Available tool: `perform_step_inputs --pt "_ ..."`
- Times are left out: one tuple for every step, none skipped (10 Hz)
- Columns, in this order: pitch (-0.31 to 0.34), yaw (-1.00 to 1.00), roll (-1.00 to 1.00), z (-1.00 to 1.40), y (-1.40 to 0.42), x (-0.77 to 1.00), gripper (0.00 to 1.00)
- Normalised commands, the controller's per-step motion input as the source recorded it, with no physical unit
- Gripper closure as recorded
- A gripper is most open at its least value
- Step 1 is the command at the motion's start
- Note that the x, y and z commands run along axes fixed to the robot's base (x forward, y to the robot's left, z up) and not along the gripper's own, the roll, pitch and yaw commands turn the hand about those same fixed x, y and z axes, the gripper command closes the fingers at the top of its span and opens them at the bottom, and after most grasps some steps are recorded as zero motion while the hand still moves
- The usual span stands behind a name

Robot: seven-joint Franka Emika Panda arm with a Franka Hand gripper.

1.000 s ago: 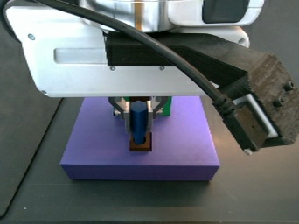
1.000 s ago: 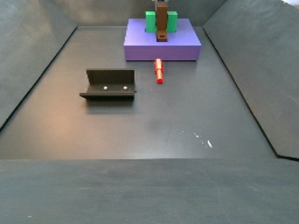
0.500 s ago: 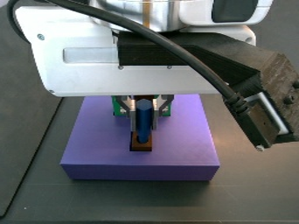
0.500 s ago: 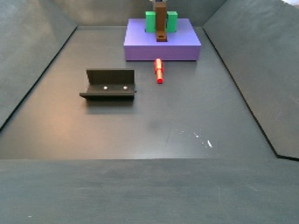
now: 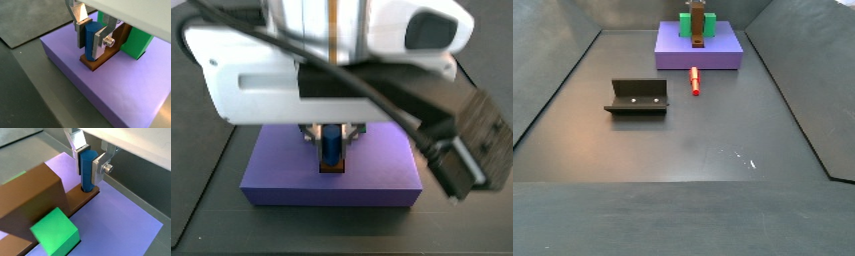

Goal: Pick up the blue object. Move up. Move to above the board. Insert the blue object.
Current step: Insert the blue object.

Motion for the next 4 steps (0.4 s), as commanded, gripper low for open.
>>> perform_step_inputs --pt "-0.041 0.00 0.13 -0.73 0.00 0.00 1.00" --pt "-0.031 -0.03 0.03 -0.76 0.02 0.00 1.00" --pt "0.000 0.00 0.00 -0.12 0.01 0.00 1.00" --pt "0.000 0.00 0.00 0.00 0.00 0.00 1.00"
